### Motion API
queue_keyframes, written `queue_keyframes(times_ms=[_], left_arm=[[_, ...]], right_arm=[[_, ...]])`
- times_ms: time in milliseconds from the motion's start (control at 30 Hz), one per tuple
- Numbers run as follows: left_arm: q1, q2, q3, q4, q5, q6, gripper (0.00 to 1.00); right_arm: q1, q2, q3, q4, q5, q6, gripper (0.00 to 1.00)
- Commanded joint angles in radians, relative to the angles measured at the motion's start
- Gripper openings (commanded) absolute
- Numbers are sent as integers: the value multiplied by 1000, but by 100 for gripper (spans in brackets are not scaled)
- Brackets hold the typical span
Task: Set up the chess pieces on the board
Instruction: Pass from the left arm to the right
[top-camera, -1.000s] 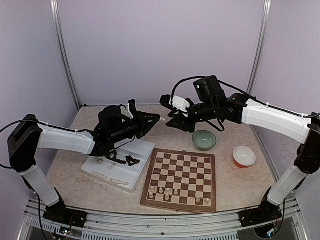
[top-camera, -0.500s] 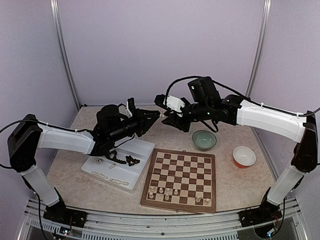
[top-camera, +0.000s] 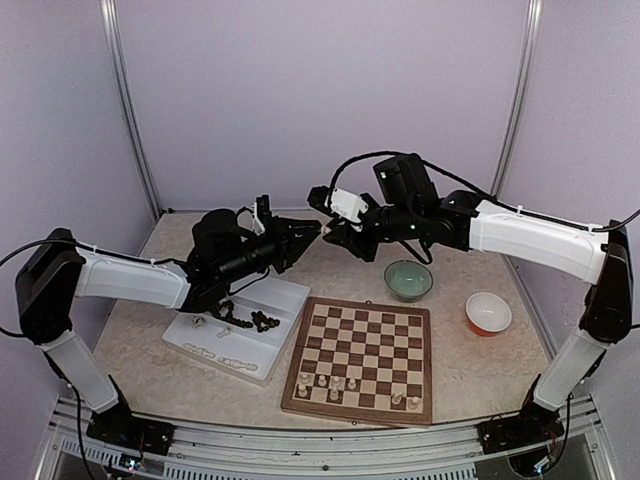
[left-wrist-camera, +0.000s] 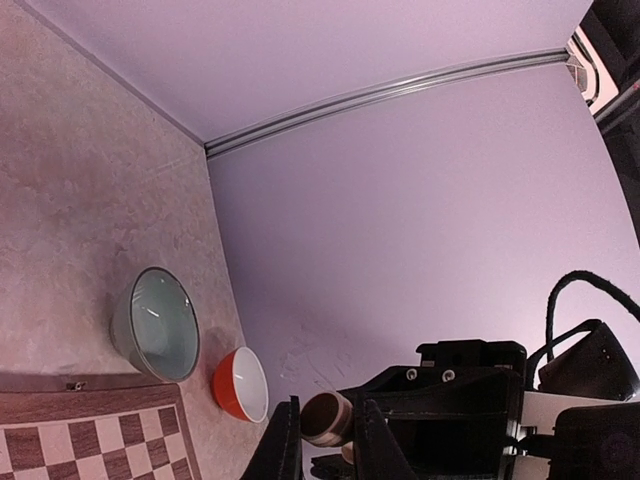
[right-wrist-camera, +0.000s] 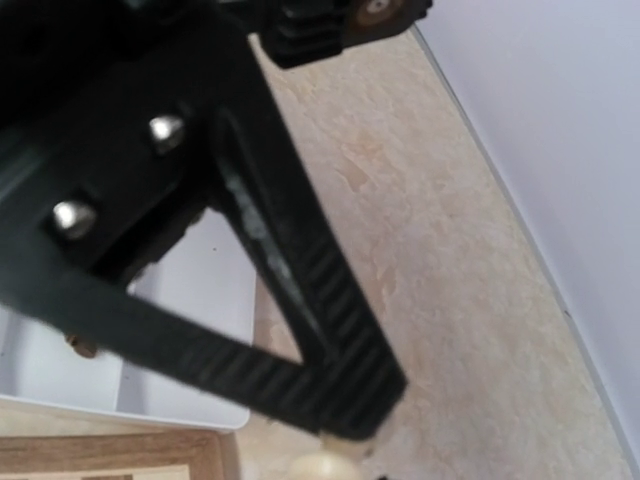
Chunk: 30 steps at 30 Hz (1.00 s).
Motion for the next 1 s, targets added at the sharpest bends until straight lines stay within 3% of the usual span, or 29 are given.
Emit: queue_keyframes(times_ms=[0,267,400,600,800,967], left_arm=[[-6,19,7,39,27,-9,10],[-8,41,12,46,34,-23,10],[-11,50,20,39,39,-22,11],[5,36,54,-55,64,54,30],[74,-82,194,-496,30,366,38],[112,-152,395,-858,-167,638,44]], right_arm=[[2,19,38,35,19,24,25],[2,22,37,46,27,32,22],[3,18,39,37,12,29,11],[-23,-11,60,-36,-50,-3,3],[-57,-55,76,-222,-139,-126,2],[-57,-93,57,-413,-207,-231,3]])
